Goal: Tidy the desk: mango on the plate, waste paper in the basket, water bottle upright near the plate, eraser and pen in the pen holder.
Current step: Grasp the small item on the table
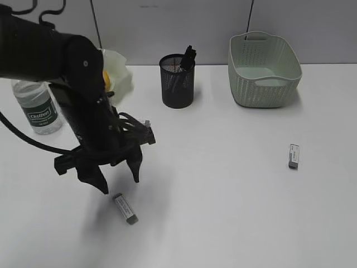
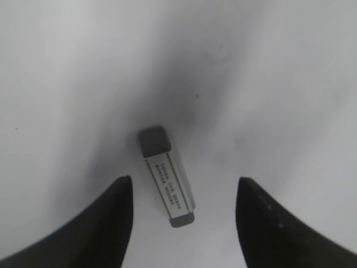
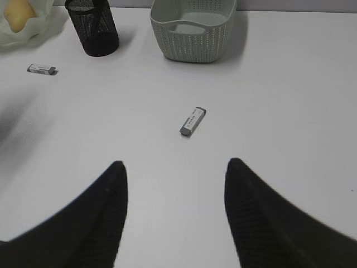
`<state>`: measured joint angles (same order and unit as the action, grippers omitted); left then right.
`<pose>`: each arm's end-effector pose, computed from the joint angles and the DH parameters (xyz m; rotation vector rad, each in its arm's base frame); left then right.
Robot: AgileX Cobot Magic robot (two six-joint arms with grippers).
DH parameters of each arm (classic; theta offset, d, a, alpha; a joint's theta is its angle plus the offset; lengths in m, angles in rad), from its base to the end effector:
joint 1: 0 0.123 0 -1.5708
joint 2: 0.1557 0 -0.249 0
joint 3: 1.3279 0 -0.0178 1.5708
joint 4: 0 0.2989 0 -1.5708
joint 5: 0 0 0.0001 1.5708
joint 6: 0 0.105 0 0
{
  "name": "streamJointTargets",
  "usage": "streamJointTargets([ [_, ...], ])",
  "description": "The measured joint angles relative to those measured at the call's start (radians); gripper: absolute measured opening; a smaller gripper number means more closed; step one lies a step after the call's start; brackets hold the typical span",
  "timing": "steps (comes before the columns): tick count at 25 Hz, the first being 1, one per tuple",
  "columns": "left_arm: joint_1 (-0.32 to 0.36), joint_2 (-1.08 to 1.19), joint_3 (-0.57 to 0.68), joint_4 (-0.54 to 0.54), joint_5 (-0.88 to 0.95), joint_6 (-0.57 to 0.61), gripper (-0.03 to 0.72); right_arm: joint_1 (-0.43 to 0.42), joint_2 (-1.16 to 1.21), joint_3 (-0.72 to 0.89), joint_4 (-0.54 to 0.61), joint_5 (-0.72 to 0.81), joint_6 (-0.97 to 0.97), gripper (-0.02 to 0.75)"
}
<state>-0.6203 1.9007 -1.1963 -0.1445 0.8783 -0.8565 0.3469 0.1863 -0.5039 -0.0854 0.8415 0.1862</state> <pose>0.3013 -0.2295 0.0807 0.5026 -3.0720 0.2110 0.1228 0.0373 0.2963 -0.1780 2.0050 0.2406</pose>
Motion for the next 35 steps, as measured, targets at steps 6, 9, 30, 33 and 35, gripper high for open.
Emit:
streamJointTargets([
  [6, -0.029, 0.051, -0.001, 0.015, -0.016, -0.060, 0.445, 0.000, 0.000, 0.000, 0.000, -0.001, 0.000, 0.447],
  [9, -0.029, 0.064, -0.001, 0.029, -0.016, -0.075, 0.430, 0.000, 0.000, 0.000, 0.000, -0.001, 0.000, 0.447],
  [30, -0.031, 0.115, -0.002, 0.053, -0.046, -0.086, 0.160, 0.000, 0.000, 0.000, 0.000, -0.001, 0.000, 0.447],
  [33, -0.035, 0.115, -0.002, 0.054, -0.046, -0.086, 0.153, 0.000, 0.000, 0.000, 0.000, -0.001, 0.000, 0.447],
  [35, -0.035, 0.114, -0.002, 0.054, -0.046, -0.086, 0.151, 0.000, 0.000, 0.000, 0.000, -0.002, 0.000, 0.447],
])
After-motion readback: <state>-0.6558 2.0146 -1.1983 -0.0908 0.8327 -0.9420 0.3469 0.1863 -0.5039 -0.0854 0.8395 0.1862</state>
